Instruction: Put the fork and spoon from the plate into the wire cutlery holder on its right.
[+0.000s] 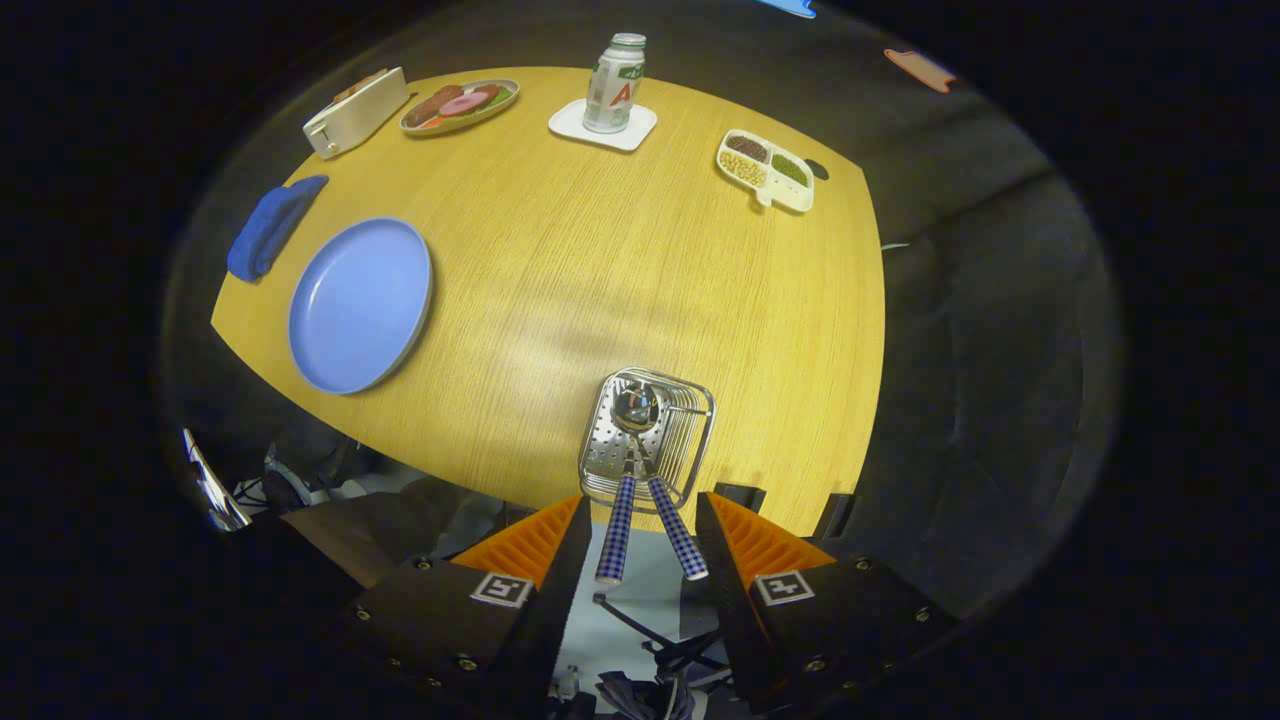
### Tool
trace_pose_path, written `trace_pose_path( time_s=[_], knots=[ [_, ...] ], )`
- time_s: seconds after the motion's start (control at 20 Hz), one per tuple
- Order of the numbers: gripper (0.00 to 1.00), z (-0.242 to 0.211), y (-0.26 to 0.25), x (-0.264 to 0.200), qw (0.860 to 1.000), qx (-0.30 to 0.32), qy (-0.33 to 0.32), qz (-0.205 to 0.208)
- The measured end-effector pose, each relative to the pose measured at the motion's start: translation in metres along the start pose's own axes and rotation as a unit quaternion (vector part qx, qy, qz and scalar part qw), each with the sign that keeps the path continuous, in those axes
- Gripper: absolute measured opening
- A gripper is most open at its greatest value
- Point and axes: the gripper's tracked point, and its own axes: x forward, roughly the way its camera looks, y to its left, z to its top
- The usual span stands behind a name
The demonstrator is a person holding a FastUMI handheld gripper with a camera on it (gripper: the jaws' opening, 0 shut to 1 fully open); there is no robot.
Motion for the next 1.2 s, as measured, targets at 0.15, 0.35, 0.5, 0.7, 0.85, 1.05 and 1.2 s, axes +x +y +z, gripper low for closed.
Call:
trace_pose_path(
  time_s=[0.15,0.35,0.5,0.7,0.85,1.05,1.2],
  knots=[
    [0.97,0.026,0.014,-0.025,0.996,0.023,-0.086,0.004],
    [0.97,0.086,0.051,-0.083,0.953,0.076,-0.293,0.016],
    [0.96,0.116,0.074,-0.118,0.913,0.084,-0.398,0.027],
    [0.97,0.133,0.093,-0.151,0.873,0.099,-0.476,0.036],
    [0.96,0.144,0.096,-0.191,0.821,0.112,-0.559,0.01],
    [0.96,0.136,0.107,-0.204,0.787,0.173,-0.592,-0.005],
    [0.96,0.132,0.112,-0.199,0.79,0.15,-0.594,-0.023]
  ],
)
